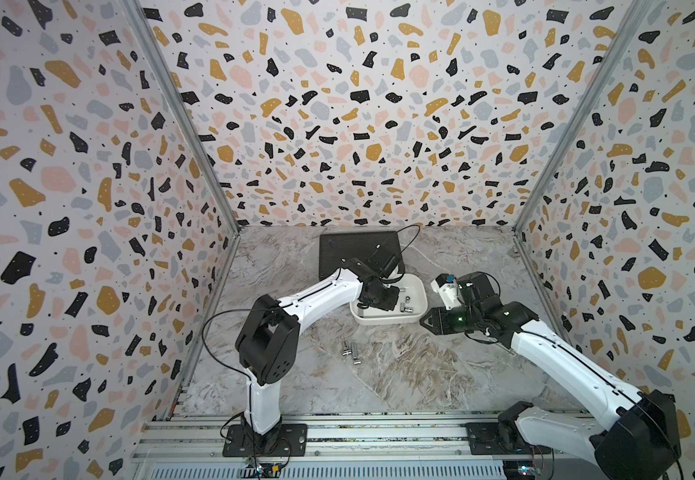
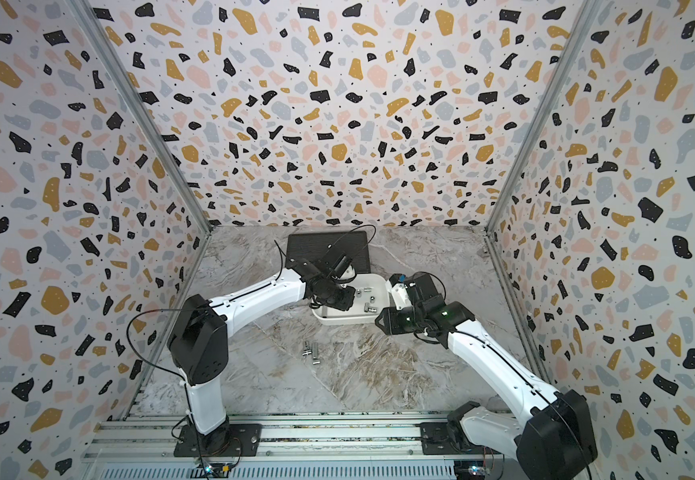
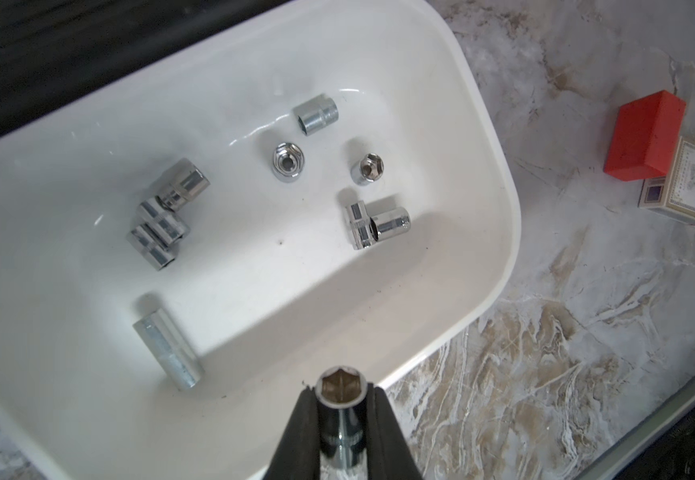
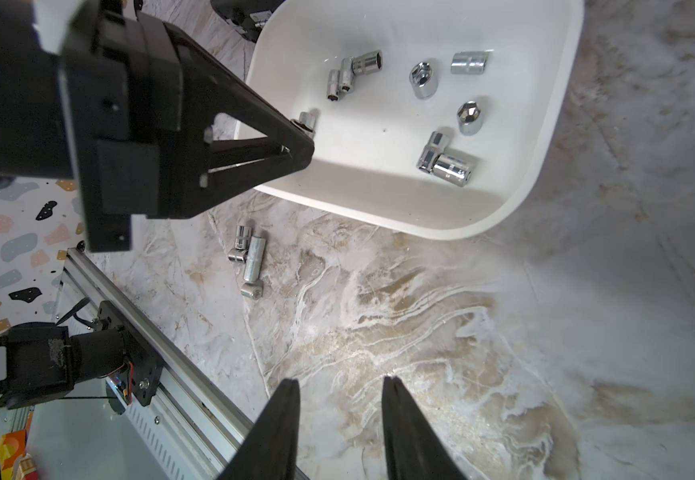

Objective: Put the socket on the desktop into the storage box
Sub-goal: Pick up the socket head at the center of the board, then place the socket head in the storage box.

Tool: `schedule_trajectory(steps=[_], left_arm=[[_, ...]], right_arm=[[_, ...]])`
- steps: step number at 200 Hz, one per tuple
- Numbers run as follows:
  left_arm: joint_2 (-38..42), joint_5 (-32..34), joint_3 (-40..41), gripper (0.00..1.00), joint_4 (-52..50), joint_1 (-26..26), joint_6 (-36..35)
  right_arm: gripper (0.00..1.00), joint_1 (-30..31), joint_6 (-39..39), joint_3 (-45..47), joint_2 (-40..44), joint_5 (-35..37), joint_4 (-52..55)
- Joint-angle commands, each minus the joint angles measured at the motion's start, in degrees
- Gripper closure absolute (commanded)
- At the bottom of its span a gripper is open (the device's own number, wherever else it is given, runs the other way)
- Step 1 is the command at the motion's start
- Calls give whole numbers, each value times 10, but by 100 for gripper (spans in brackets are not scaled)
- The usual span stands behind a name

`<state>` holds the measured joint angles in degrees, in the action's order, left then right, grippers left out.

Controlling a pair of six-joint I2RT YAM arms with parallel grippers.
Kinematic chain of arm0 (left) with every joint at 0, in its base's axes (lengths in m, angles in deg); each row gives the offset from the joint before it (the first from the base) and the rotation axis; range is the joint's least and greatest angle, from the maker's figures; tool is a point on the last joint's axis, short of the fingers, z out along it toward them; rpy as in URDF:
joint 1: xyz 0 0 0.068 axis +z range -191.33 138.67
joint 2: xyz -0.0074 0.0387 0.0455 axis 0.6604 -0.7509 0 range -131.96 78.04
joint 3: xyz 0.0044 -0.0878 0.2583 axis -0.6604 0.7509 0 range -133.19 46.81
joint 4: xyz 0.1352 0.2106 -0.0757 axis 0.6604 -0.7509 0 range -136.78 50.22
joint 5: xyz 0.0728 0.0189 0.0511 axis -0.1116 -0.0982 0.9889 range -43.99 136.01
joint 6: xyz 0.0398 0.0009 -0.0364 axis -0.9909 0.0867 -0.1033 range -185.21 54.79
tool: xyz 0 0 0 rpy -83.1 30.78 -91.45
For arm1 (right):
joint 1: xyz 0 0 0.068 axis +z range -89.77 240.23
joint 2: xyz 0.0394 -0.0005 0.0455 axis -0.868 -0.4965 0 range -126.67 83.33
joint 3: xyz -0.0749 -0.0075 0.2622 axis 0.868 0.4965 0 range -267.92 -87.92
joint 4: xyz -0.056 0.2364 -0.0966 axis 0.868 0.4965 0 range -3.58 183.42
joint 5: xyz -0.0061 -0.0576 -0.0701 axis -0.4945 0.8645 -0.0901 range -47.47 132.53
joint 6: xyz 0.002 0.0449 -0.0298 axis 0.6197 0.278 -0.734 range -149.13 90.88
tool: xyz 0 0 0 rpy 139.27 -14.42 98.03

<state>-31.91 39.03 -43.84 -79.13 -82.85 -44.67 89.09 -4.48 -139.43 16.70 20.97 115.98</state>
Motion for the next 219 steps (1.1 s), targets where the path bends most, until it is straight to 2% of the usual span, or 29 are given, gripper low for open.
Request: schedule_trajectory(steps=[1,148,191,219], left_arm=[[-25,-4,-37,92,-6,10,-8],[-144,11,-123,91,9,39,-16],[-152,17,-124,86,10,40,-14],[-150,19,-124,78,11,40,-10]], right_arm=[[62,-5,8,-30,-7,12,-8],[62,-17,14,-50,-46,12,-25],[62,-19,13,-50,-47,11,-25],[62,-20,14,-50,-48,9,-26]])
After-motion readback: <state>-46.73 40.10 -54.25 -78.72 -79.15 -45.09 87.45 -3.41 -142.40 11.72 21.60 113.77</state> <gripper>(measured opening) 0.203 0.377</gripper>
